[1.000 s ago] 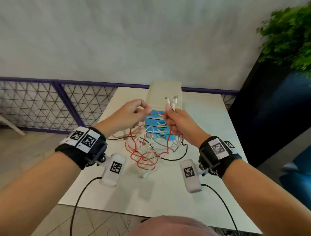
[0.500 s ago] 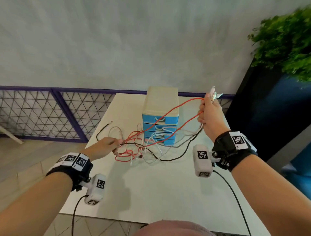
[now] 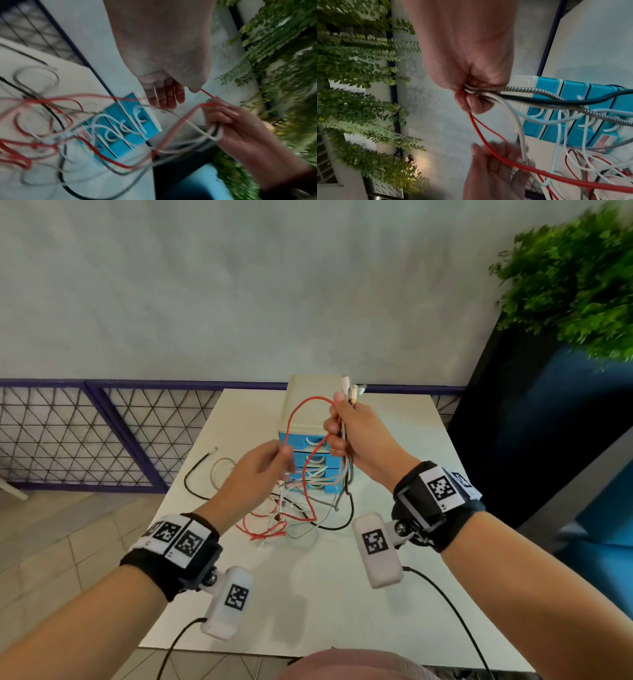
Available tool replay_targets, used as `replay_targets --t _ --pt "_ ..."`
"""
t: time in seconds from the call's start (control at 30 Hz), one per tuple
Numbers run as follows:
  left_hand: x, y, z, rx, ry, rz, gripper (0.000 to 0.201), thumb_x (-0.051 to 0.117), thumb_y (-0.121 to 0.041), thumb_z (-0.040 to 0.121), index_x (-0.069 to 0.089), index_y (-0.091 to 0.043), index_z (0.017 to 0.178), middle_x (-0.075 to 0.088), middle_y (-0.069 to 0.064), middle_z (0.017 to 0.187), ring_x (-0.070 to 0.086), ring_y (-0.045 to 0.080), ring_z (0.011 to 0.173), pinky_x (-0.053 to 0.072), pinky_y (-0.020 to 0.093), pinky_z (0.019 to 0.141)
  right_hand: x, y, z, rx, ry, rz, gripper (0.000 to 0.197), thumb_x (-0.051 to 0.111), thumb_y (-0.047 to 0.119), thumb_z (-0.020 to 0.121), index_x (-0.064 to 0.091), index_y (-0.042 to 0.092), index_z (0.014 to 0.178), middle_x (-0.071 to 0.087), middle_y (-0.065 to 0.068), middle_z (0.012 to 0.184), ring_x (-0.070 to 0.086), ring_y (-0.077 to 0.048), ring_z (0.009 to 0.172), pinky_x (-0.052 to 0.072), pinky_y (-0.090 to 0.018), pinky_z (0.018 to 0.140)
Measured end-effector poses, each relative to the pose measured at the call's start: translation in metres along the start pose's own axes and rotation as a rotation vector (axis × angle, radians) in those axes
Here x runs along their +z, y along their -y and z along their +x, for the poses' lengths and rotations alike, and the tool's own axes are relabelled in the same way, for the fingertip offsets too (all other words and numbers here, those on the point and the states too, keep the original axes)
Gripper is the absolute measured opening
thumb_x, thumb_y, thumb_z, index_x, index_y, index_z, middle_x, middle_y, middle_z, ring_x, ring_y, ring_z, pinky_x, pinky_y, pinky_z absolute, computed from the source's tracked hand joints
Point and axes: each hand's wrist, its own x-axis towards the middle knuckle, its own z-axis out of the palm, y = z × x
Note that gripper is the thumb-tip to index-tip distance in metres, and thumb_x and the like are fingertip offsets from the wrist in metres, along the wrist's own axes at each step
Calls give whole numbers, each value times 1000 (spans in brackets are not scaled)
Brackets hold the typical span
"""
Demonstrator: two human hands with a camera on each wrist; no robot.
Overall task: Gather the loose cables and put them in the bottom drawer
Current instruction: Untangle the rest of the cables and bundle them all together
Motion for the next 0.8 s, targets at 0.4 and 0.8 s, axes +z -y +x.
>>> replay_targets --t 0.4,0.8 --pt "3 32 -18 12 184 17 25 40 -21 101 64 -17 107 72 -7 82 59 16 75 46 32 81 -11 1 17 -104 -295 140 36 30 32 105 35 17 73 35 2 57 33 -9 36 30 -20 39" --pt "-24 76 -37 -116 253 244 35 39 -35 98 54 -16 73 51 -4 58 48 7 57 41 26 66 -32 17 23 -190 -423 117 37 32 33 104 35 17 71 32 2 57 25 -8 37 23 -19 37"
